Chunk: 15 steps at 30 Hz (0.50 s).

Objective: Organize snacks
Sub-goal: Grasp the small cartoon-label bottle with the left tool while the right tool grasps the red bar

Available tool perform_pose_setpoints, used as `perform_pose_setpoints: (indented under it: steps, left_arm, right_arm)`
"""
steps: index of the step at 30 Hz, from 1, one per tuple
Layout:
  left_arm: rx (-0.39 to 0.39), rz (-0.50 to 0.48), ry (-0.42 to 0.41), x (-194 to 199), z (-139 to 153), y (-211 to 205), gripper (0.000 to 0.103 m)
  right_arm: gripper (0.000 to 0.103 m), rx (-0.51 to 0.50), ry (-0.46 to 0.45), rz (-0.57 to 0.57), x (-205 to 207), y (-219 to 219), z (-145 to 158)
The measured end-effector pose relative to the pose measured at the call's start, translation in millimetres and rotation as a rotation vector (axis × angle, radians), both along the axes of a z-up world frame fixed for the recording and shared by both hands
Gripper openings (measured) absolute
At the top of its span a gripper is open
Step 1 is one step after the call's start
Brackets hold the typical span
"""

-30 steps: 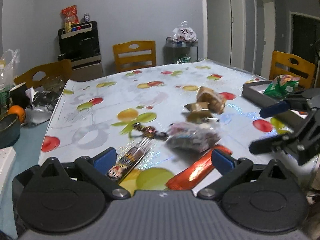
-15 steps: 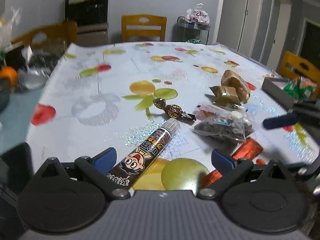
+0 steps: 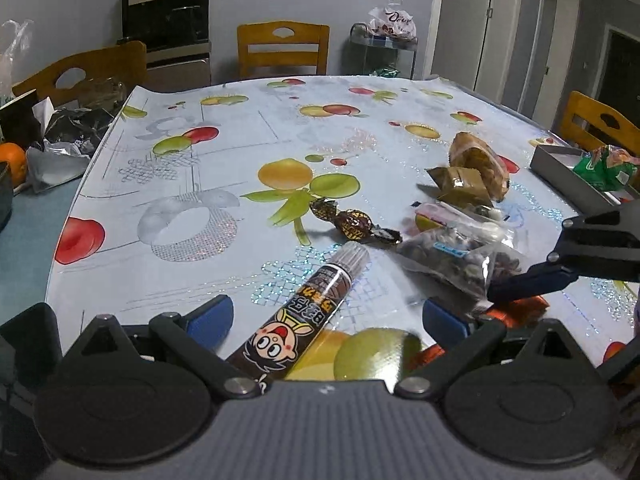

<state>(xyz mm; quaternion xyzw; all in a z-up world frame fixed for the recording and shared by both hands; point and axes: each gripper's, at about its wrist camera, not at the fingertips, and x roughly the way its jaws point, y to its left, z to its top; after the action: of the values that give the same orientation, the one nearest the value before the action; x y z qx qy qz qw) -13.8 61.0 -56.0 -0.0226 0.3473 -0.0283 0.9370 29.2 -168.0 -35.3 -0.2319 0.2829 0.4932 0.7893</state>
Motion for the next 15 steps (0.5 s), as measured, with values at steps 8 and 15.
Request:
perform_pose_setpoints:
  steps: [8, 15]
  left_arm:
    - [-0.005, -0.033, 0.018, -1.8, -1.9, -6.7, 0.102]
    - [-0.115, -0.1, 0.023, -7.0, 0.9, -9.2, 0.102]
  right_arm:
    - [0.044, -0.044, 0.086, 0.046, -10.7, -10.1, 9.2]
    - [0.044, 0.012, 0.119, 0.039, -13.1, -13.4, 10.1]
